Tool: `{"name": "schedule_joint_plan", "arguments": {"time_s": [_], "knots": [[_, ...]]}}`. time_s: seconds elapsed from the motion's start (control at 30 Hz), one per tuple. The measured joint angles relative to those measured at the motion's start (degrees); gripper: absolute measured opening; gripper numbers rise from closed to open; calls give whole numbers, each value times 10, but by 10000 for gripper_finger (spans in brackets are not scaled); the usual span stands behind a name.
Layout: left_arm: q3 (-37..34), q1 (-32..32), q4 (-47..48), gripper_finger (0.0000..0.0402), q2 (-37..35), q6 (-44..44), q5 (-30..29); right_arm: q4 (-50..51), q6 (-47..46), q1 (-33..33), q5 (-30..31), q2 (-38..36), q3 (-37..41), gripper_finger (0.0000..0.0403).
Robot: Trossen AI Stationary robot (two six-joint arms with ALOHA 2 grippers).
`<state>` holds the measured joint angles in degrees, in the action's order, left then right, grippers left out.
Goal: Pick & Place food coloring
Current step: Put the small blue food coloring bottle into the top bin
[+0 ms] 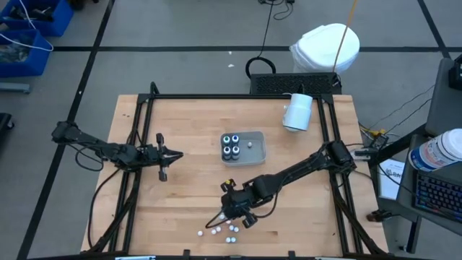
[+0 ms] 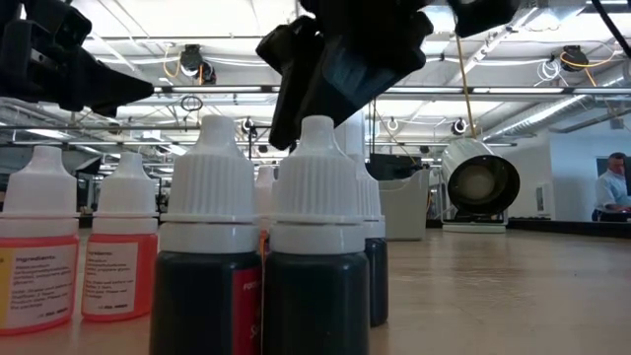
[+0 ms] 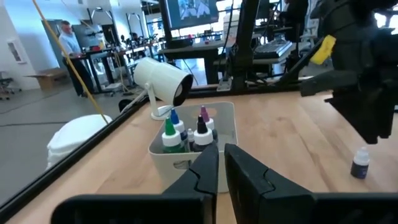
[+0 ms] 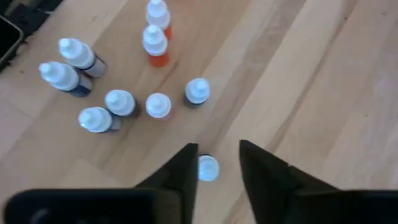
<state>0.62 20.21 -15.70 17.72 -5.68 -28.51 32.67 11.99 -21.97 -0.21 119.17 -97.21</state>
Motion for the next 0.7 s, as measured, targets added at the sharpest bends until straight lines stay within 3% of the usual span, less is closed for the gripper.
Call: {"name": "schedule_joint_plan", "arguments": {"time_s": [0.13, 0.27, 0.4, 0.7], "knots": [[0, 0, 6, 37, 0, 7, 0, -4, 21, -7, -1, 0, 0, 173], [0, 0, 7, 37, 0, 11, 1, -4, 27, -5, -23, 0, 1, 201], [0, 0, 9, 37, 0, 13, 1, -40, 27, 4, -57, 0, 22, 207], [0, 0, 11, 37, 0, 11, 2, -111, 30, 19, -58, 0, 87, 207]]}}
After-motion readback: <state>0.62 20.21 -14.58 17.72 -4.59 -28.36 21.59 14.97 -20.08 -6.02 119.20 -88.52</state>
